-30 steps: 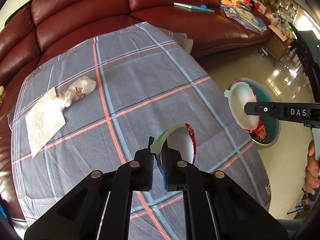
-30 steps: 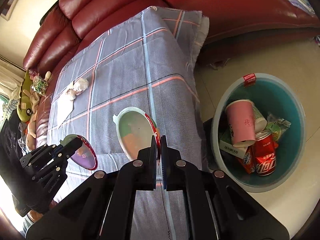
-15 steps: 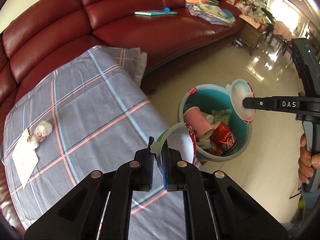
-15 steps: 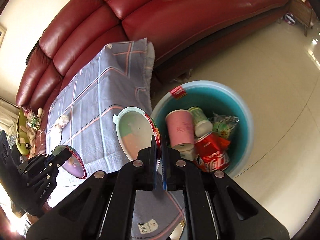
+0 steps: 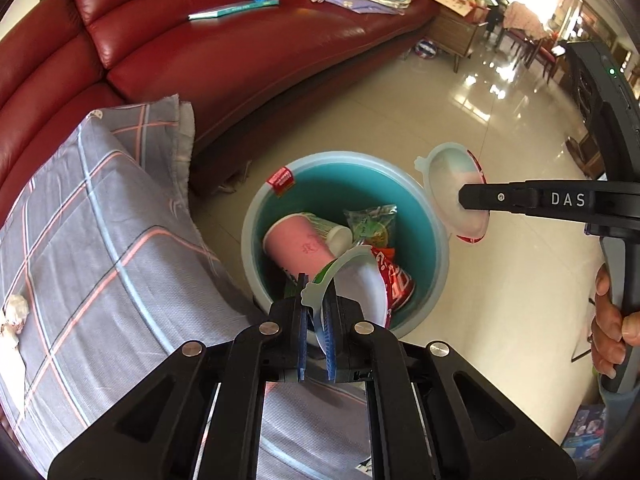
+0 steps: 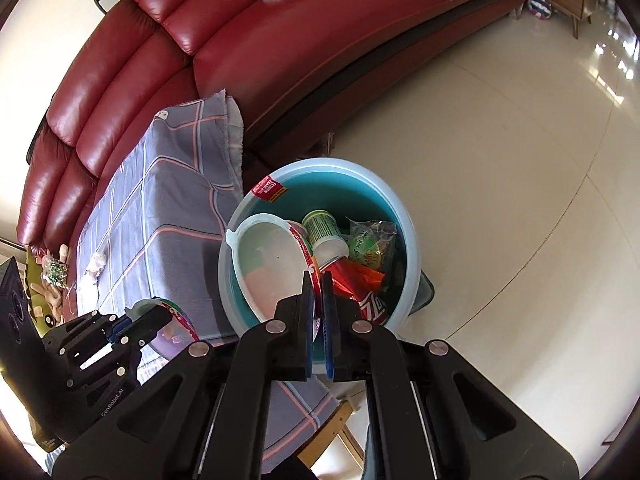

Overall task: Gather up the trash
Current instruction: 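Carry both bowls over the bin and open both tools, then bring both tools back over the table toward the paper towel and plastic bag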

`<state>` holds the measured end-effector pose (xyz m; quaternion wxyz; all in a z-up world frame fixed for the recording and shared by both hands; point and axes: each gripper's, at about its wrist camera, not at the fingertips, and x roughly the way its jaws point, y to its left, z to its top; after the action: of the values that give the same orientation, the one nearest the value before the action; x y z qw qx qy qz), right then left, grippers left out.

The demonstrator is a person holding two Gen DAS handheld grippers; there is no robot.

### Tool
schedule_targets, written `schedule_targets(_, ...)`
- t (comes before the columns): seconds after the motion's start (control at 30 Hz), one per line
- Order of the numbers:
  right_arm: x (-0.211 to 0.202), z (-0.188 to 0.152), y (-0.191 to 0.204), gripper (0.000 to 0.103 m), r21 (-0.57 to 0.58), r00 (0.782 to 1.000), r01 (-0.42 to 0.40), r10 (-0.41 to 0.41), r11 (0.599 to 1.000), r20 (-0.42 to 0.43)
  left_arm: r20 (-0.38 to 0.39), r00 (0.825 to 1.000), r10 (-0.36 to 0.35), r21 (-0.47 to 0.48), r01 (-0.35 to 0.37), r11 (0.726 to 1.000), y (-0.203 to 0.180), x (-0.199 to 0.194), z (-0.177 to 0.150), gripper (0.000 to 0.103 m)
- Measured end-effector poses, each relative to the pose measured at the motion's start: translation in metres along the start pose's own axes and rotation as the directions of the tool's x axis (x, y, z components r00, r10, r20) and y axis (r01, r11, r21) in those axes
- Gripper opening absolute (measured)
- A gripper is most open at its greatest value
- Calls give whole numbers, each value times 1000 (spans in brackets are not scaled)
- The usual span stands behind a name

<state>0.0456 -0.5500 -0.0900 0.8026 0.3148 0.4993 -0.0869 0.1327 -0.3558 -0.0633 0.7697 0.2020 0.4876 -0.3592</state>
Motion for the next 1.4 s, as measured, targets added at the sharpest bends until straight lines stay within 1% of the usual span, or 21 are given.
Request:
schedule_targets(0.33,13,4,-13,4,14,999,22,-22,1000,-32,-56,998,-38,5,38,999,-14,32,7,8)
schedule_targets(0.43,15,3,-15,4,19,999,25,-25,999,-38,-80,996,-49,2,49,999,-16,41,8,11)
schedule_targets(0.47,16,4,-15,4,19,999,27,-26,999,-39,-87,995,-53,-2,53,999,-16,43,8,20)
schedule_targets(0.5,17,4,-15,4,19,999,28,-27,999,-40,-88,995,-48,-2,48,999,-15,44,8,35)
schedule_targets(0.53,18,5,-14,4,19,999,28,-27,999,-41,-80,996,-34,1,34,999,-15,44,7,43)
schedule_targets(0.57,19,5,-14,4,19,999,29,-28,999,-42,-70,997,-15,5,16,1000,-16,43,6,63)
schedule_targets(0.6,19,5,-13,4,18,999,29,-29,999,-42,-57,998,2,6,-2,1000,-16,41,6,76)
schedule_targets(0.63,20,5,-13,4,17,999,30,-29,999,-44,-43,999,11,7,-10,1000,-14,39,6,80)
schedule_targets(0.7,21,6,-11,4,12,998,30,-30,999,-47,-32,999,20,0,-20,1000,-11,34,6,93)
schedule_targets(0.83,24,6,-6,4,2,998,31,-31,1000,-53,-21,999,33,-23,-34,999,-1,27,3,98)
schedule_targets(1.0,26,6,-3,5,-7,997,44,-44,999,-60,-31,999,37,-53,-38,998,10,23,-3,98)
schedule_targets(1.03,27,6,-2,7,-11,997,51,-51,999,-61,-31,999,35,-59,-37,998,12,22,-4,98)
schedule_targets(1.1,28,6,0,8,-10,997,53,-54,999,-59,-33,999,31,-69,-34,997,14,21,-6,98)
schedule_targets(1.13,28,6,1,10,-13,997,56,-56,998,-59,-34,999,28,-72,-31,997,15,20,-7,98)
schedule_targets(1.2,29,6,3,21,-19,997,57,-58,998,-59,-38,999,22,-77,-25,997,17,20,-9,98)
schedule_targets(1.27,29,6,6,63,-19,997,56,-57,998,-50,-40,999,22,-77,-25,997,18,20,-9,98)
schedule_targets(1.33,29,7,9,71,-26,997,66,-67,998,-46,-40,999,20,-78,-23,997,18,19,-10,98)
schedule_targets(1.37,30,7,10,77,-22,996,67,-68,998,-52,-39,999,20,-79,-23,997,19,19,-11,98)
schedule_targets(1.4,31,7,11,79,-17,996,69,-69,997,-57,-39,999,20,-80,-23,997,19,18,-11,98)
